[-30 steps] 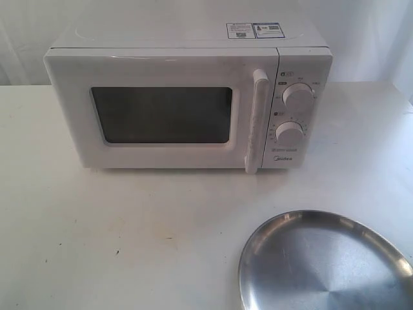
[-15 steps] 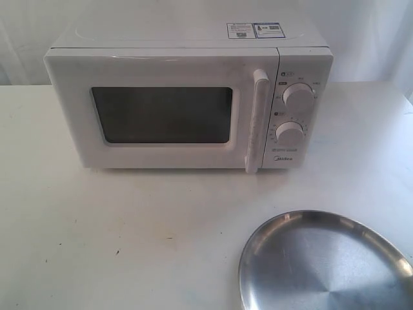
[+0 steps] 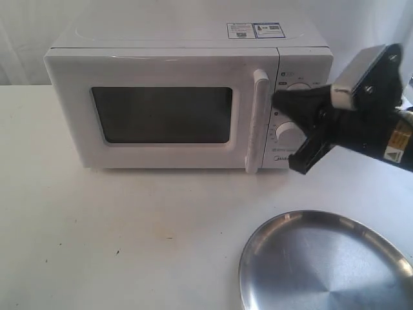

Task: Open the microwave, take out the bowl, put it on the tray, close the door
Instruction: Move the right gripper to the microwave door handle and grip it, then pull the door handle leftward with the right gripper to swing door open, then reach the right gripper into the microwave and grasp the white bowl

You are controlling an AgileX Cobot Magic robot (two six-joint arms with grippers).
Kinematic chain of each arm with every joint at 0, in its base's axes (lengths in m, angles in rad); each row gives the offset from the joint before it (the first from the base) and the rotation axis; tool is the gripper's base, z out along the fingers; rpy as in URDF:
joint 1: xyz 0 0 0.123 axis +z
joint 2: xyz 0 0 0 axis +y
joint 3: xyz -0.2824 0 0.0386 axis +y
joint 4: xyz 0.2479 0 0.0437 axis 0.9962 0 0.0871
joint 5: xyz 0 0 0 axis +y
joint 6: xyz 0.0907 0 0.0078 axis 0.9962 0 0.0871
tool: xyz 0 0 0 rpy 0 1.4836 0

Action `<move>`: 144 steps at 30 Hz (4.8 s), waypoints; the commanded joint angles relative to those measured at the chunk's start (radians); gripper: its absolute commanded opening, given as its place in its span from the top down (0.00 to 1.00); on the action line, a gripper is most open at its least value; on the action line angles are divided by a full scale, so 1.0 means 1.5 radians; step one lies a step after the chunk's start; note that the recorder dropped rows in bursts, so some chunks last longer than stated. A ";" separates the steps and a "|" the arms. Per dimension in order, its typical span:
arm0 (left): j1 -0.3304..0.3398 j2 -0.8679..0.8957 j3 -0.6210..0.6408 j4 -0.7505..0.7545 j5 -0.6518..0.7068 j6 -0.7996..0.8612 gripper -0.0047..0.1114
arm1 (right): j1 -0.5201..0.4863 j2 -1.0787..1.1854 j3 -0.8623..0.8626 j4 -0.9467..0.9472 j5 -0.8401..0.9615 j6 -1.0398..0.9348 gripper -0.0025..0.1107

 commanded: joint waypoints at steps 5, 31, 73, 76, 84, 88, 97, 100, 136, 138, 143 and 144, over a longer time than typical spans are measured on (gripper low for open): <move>-0.002 -0.001 -0.002 -0.004 0.000 -0.003 0.96 | -0.128 0.189 -0.092 -0.236 -0.164 0.081 0.98; -0.002 -0.001 -0.002 -0.004 0.000 -0.003 0.96 | -0.020 0.258 -0.105 -0.024 -0.154 -0.113 0.56; -0.002 -0.001 -0.002 -0.004 0.000 -0.003 0.96 | 0.056 0.276 -0.161 -0.231 -0.164 -0.202 0.98; -0.002 -0.001 -0.002 -0.004 0.000 -0.003 0.96 | 0.056 0.253 -0.161 -0.228 -0.164 -0.153 0.98; -0.002 -0.001 -0.002 -0.004 0.000 -0.003 0.96 | 0.054 0.202 -0.151 -0.203 -0.164 -0.067 0.80; -0.002 -0.001 -0.002 -0.004 0.000 -0.003 0.96 | 0.054 0.191 -0.140 -0.236 -0.164 -0.019 0.64; -0.002 -0.001 -0.002 -0.004 0.000 -0.003 0.96 | 0.054 0.130 -0.140 -0.466 0.171 0.343 0.62; -0.002 -0.001 -0.002 -0.004 0.000 -0.003 0.96 | 0.054 0.116 -0.112 -0.466 0.110 0.534 0.62; -0.002 -0.001 -0.002 -0.004 0.000 -0.003 0.96 | 0.141 -0.029 -0.091 -0.302 -0.164 0.469 0.98; -0.002 -0.001 -0.002 -0.004 0.000 -0.003 0.96 | 0.147 -0.032 -0.091 -0.247 -0.141 0.396 0.98; -0.002 -0.001 -0.002 -0.004 0.000 -0.003 0.96 | 0.199 0.018 -0.091 -0.014 0.170 0.161 0.69; -0.002 -0.001 -0.002 -0.004 0.000 -0.003 0.96 | 0.221 0.057 -0.093 0.044 0.137 0.043 0.54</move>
